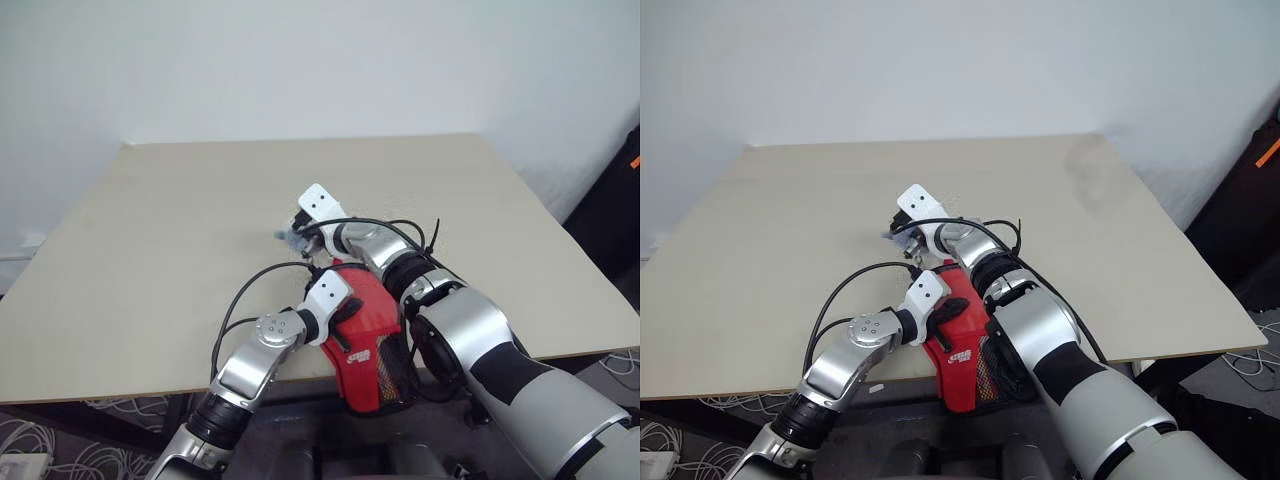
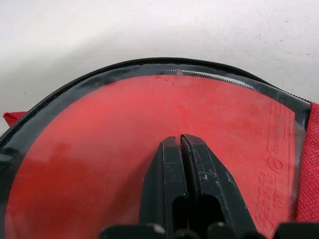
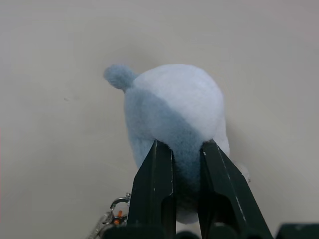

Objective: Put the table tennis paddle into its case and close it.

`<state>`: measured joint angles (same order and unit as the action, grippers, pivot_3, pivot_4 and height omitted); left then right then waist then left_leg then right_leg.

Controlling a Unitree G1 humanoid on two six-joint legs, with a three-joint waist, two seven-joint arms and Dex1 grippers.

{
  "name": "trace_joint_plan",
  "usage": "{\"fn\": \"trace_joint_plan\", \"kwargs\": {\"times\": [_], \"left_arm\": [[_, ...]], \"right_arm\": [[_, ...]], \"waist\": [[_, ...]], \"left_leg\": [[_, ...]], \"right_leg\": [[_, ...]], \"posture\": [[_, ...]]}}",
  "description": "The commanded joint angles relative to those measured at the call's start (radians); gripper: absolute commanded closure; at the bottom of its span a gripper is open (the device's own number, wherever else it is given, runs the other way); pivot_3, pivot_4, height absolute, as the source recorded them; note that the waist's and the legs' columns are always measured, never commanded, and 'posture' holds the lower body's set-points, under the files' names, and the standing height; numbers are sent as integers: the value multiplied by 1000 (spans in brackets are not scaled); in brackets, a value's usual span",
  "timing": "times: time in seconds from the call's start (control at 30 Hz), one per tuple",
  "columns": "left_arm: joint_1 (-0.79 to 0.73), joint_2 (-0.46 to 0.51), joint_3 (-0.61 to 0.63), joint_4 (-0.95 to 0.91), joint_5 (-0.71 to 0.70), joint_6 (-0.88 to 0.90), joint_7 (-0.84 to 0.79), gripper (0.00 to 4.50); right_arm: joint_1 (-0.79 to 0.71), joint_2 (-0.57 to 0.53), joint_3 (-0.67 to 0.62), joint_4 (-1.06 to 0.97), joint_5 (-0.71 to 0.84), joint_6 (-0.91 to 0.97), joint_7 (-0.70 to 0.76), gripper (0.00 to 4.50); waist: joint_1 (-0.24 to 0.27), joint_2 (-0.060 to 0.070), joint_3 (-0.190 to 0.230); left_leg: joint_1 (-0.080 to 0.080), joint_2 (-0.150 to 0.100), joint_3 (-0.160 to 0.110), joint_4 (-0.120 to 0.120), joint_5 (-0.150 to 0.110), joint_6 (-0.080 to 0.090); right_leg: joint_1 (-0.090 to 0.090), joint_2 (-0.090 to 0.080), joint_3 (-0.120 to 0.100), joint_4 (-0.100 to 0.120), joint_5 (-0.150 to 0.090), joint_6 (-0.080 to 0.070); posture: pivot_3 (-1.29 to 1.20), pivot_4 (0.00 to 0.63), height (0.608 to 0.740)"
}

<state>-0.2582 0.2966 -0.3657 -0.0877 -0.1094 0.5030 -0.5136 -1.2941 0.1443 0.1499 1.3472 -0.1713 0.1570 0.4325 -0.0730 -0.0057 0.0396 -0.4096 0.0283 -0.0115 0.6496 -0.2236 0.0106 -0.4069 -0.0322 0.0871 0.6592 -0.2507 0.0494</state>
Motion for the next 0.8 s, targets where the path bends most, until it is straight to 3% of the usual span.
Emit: {"fn": "trace_joint_plan", "kwargs": {"times": [0.03, 0.5, 0.8], "left_arm": [[17, 3, -19, 41, 25, 39, -8, 4500], [17, -14, -17, 48, 16, 47, -23, 4500], [-48, -68, -7, 156, 33, -18, -17, 4500]], "right_arm": [[-22, -31, 15, -21, -42, -44, -63, 4359], [-7, -159, 49, -9, -119, -69, -120, 4359], [9, -247, 92, -18, -160, -93, -100, 4359]], "waist": [[0, 0, 0], [1, 0, 0], [2, 1, -1]], "left_leg": [[0, 0, 0, 0, 0, 0], [0, 0, 0, 0, 0, 0], [0, -1, -1, 2, 0, 0]], "right_leg": [[0, 0, 0, 0, 0, 0], [1, 0, 0, 0, 0, 0], [2, -1, -1, 0, 0, 0]], "posture": [[0, 0, 740], [0, 0, 740], [0, 0, 740]]}}
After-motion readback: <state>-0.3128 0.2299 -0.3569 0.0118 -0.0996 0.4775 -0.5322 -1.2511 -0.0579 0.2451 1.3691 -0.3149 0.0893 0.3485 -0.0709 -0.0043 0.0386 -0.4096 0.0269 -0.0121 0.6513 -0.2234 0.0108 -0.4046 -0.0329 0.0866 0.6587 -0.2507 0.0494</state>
